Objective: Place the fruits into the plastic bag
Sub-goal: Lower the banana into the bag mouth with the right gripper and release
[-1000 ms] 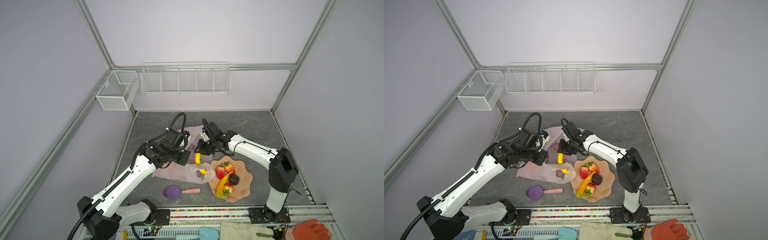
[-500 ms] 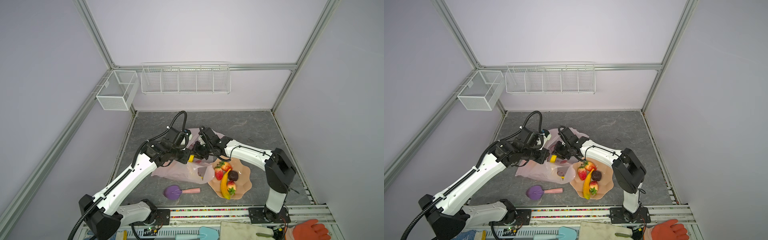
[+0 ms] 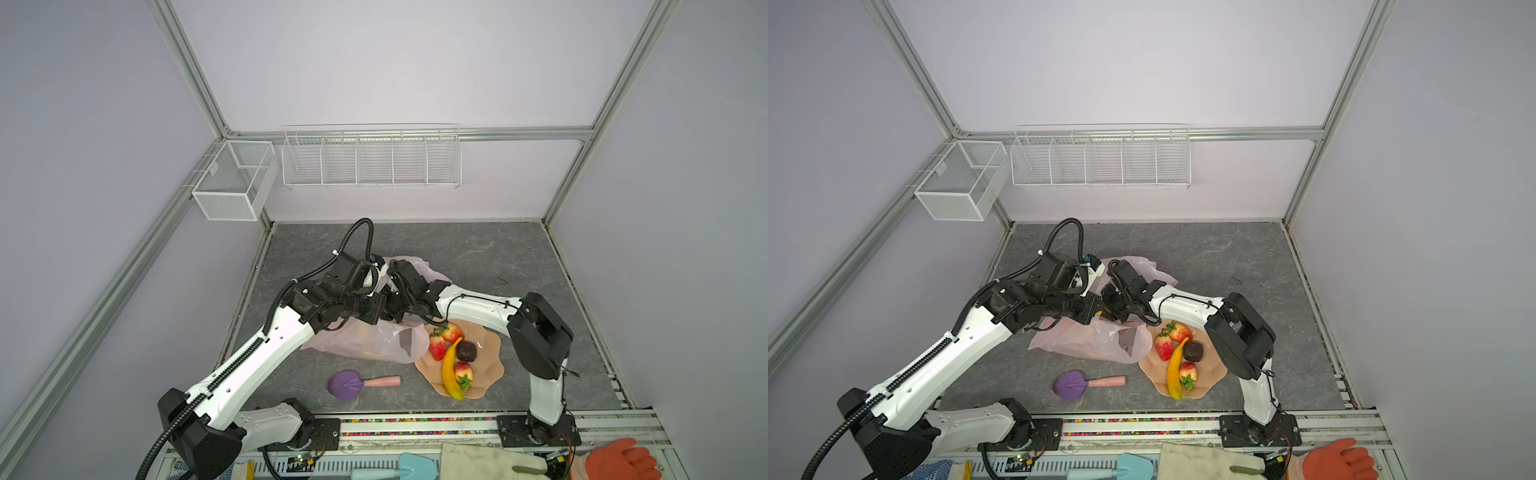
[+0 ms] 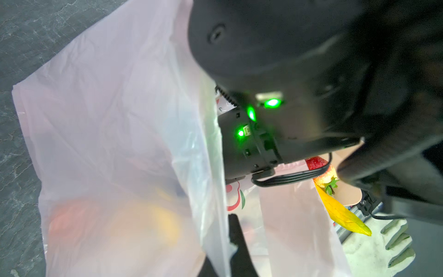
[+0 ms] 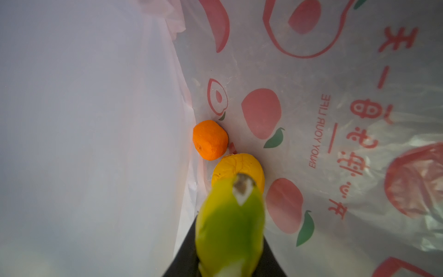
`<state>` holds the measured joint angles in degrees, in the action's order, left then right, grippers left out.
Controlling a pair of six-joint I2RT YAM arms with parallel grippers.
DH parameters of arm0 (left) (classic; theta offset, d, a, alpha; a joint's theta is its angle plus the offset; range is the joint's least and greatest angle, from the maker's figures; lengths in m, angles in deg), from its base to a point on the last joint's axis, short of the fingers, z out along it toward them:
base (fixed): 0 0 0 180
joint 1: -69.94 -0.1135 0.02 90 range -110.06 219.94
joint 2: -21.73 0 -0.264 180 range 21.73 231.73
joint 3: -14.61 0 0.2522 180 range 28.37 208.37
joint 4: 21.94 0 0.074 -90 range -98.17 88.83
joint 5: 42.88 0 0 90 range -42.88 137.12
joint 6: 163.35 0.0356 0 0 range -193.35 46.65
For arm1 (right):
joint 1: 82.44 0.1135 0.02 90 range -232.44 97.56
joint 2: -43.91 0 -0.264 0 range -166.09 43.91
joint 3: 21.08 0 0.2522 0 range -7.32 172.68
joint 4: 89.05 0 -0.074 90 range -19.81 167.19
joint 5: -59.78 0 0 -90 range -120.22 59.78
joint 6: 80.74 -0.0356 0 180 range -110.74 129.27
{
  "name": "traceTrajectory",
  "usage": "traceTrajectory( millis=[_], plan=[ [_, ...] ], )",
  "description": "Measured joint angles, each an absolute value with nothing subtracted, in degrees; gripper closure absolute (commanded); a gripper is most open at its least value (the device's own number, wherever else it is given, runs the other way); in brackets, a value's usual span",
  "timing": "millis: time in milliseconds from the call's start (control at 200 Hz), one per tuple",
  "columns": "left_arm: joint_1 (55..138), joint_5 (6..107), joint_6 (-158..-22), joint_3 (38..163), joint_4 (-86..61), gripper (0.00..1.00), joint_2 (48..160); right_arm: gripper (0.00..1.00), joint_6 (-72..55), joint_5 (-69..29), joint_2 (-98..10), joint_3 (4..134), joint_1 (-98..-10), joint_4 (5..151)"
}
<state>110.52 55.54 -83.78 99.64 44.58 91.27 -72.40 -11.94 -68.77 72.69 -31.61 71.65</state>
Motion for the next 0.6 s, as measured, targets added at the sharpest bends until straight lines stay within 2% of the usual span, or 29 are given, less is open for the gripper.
traceTrajectory(
  millis=[260, 360, 415, 500, 600],
  plan=[
    [110.52, 56.00, -83.96, 99.33, 43.83, 1.00, 91.05, 0.79, -78.11, -11.92, -75.09, 76.73, -31.22, 77.66],
    [110.52, 55.98, -84.05, 99.11, 43.62, 1.00, 90.88, 0.75, -79.75, -11.92, -76.66, 77.37, -30.87, 79.34],
    [110.52, 55.98, -84.20, 98.74, 43.29, 1.00, 90.70, 0.67, -80.75, -11.92, -77.17, 77.37, -30.56, 80.41],
    [110.52, 55.89, -84.29, 98.08, 43.07, 1.00, 90.38, 0.43, -82.04, -11.65, -77.80, 77.37, -30.13, 82.05],
    [110.52, 55.30, -84.66, 97.54, 42.94, 1.00, 89.94, 0.24, -82.74, -10.82, -77.84, 77.06, -29.78, 83.12]
  ],
)
